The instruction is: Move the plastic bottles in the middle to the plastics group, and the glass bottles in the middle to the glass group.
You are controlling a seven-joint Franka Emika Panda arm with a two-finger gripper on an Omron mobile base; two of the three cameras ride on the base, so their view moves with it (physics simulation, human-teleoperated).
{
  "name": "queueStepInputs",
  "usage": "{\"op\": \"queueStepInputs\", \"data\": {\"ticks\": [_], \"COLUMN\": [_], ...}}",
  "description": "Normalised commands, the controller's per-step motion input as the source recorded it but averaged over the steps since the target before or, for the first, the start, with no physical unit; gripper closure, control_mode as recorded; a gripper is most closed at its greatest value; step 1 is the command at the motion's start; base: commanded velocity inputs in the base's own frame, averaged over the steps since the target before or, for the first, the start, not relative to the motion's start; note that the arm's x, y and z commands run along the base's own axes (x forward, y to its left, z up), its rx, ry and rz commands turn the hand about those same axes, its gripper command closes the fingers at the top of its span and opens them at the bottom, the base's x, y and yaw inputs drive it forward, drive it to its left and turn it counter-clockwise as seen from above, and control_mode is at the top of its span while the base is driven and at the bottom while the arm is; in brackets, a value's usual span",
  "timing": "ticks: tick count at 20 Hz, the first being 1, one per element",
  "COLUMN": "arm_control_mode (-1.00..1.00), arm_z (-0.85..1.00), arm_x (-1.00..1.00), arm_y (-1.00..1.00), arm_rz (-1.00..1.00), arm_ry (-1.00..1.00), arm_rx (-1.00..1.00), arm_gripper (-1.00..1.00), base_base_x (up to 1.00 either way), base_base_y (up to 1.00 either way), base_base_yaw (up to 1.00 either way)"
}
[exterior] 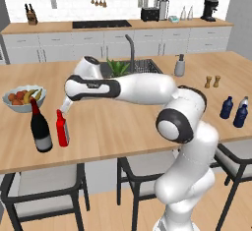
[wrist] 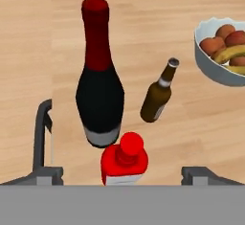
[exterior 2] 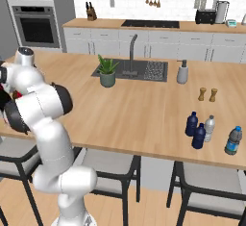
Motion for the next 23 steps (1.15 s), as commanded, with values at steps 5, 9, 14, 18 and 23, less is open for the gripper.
{"op": "queueStepInputs", "data": {"ticks": [5,9,14,18,23], "arm_control_mode": [-1.00,-1.00,-1.00,-1.00,-1.00], "arm_z": [0.31,0.32,0.25,0.43,0.48], "arm_x": [-0.75,-0.81,-0.89,-0.70,-0.84], "arm_y": [-1.00,-1.00,-1.00,-1.00,-1.00], "arm_rz": [-0.18,-0.18,-0.17,-0.16,-0.27], "arm_ry": [-0.11,-0.10,-0.04,0.00,0.00], "arm_rx": [0.13,0.16,0.12,0.06,0.01], "arm_gripper": [-1.00,-1.00,-1.00,-1.00,-1.00], "base_base_x": [0.00,0.00,0.00,0.00,0.00], "base_base_y": [0.00,0.00,0.00,0.00,0.00], "base_base_yaw": [0.00,0.00,0.00,0.00,0.00]}}
